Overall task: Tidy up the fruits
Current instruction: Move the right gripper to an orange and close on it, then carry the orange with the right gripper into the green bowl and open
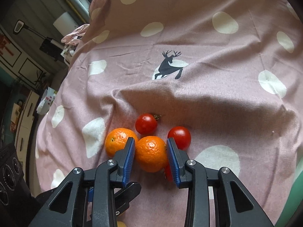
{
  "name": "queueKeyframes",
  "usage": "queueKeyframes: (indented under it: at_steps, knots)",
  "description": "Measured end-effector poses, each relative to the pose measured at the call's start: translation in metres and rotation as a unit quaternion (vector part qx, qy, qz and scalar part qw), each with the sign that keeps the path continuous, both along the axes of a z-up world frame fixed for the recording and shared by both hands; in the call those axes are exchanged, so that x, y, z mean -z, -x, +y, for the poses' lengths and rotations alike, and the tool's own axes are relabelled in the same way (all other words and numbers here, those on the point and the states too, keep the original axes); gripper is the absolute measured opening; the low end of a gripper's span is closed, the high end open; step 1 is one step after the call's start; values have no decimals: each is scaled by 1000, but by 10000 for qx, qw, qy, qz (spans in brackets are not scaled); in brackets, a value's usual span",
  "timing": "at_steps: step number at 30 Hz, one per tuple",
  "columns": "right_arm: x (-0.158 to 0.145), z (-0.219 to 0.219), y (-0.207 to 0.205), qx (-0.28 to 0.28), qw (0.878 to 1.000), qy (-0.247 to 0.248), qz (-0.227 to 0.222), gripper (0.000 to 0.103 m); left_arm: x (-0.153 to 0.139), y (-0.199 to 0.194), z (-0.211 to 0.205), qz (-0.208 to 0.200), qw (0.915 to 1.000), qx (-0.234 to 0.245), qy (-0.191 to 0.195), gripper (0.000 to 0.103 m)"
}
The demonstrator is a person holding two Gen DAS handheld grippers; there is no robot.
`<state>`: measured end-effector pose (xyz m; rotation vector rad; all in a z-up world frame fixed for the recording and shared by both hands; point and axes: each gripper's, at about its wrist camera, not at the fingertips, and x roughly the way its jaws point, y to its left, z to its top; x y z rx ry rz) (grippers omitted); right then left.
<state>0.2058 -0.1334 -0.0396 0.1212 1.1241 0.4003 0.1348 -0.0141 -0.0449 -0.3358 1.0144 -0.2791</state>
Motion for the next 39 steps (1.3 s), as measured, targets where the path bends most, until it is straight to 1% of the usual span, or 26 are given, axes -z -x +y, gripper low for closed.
queueKeyframes:
  at_steps: [5,8,11,14,17,19,20,22,23,24,26,29,34,36,39]
  knots:
    - [3,0,1,-33,9998,188,-47,37,3,-1,2,42,10000,18,77,21]
    - [8,-4,-3,58,9997,208,98,38,2,0,1,24,10000,34,89,21]
    - [9,-13,-1,146,9997,-45,172,38,0,2,1,11,9999,65,155,21]
    - [5,-24,10,208,9984,-462,269,37,-5,8,-5,-70,9997,171,134,21]
    - [-8,-36,30,206,9963,-813,181,38,-11,18,-17,-143,9984,482,261,21]
    - [-18,-45,44,277,9969,-738,-14,37,-17,26,-26,-215,9969,672,360,21]
    - [-23,-51,52,329,9969,-702,-105,38,-21,31,-32,-267,9961,773,336,20]
    - [-29,-62,64,422,9963,-721,-185,37,-27,43,-44,-401,9937,1007,295,20]
    - [-31,-68,71,469,9958,-757,-219,37,-30,49,-50,-457,9918,1142,333,20]
    - [-34,-75,78,531,9948,-829,-250,37,-33,55,-57,-497,9897,1282,391,20]
    - [-38,-87,92,610,9924,-1024,-315,37,-39,65,-71,-572,9864,1496,357,19]
    - [-45,-108,116,872,9889,-1042,-596,37,-45,76,-94,-678,9803,1822,342,19]
    - [-54,-155,144,1394,9781,-1293,-847,38,-60,88,-142,-900,9708,2205,271,20]
    - [-59,-175,151,1616,9728,-1373,-929,38,-65,89,-161,-955,9679,2302,309,20]
    - [-66,-201,160,1890,9671,-1292,-1111,38,-69,86,-190,-969,9632,2485,346,20]
